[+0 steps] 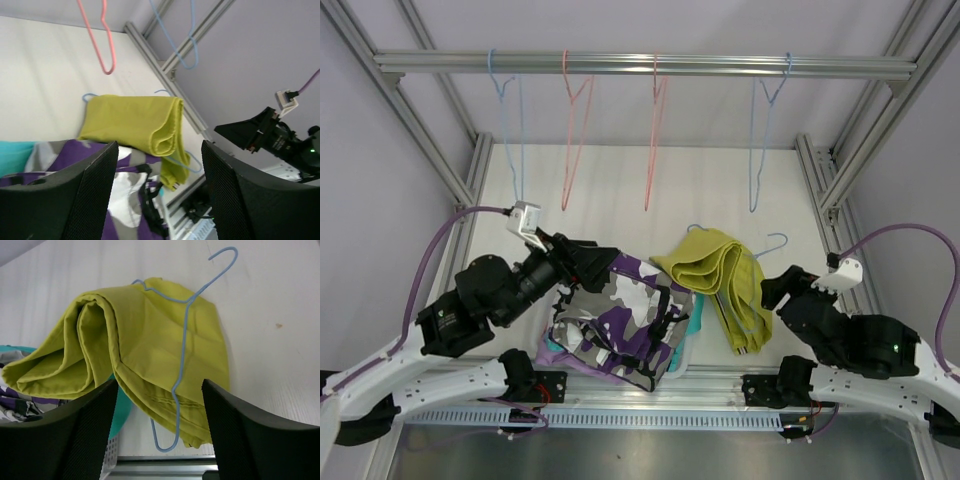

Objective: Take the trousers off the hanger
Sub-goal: Pick up the hanger at the center of the board.

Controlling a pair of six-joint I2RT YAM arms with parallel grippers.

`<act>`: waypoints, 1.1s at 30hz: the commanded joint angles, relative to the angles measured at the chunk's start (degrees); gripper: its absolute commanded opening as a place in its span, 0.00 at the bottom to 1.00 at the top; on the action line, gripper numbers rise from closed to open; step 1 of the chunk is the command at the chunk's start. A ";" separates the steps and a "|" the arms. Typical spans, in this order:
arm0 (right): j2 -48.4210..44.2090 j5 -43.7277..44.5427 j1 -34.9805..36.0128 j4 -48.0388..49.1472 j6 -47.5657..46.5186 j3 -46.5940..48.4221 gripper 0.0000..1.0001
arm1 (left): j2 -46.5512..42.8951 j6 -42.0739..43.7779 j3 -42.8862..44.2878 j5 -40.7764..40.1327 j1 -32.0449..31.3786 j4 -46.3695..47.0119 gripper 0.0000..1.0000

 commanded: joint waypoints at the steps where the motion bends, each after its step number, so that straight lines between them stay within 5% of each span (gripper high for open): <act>1: -3.96 0.37 0.13 7.67 -0.92 -3.60 0.75 | -2.22 5.44 -2.25 -3.59 0.39 -1.18 0.72; 4: -7.49 -1.04 -0.13 23.57 -13.77 -8.53 0.83 | -3.37 7.03 -4.45 -4.82 0.47 -0.65 0.74; 9: 2.67 5.99 -6.26 27.54 -26.60 -6.87 0.94 | -4.25 8.61 -6.56 -5.52 0.47 -0.21 0.76; 11: 10.81 -0.56 -12.31 33.59 -33.90 -6.26 0.99 | -4.07 9.40 -6.13 -5.70 0.39 -0.91 0.78; 15: 17.11 -16.46 -35.22 38.35 -40.49 -3.17 0.99 | -3.72 10.80 -4.19 -7.98 0.47 -3.37 0.80; 18: 17.71 -38.86 -53.12 41.27 -38.69 -2.65 0.99 | -3.89 11.95 -2.87 -11.84 0.65 -6.18 0.84; 22: 20.79 -52.00 -66.54 40.66 -37.44 -3.44 0.99 | -6.52 12.56 -4.18 -14.48 0.65 -6.80 0.85; 33: 23.96 -74.59 -74.40 49.87 -29.98 -15.73 0.96 | -9.34 13.09 -6.82 -15.37 0.65 -6.19 0.87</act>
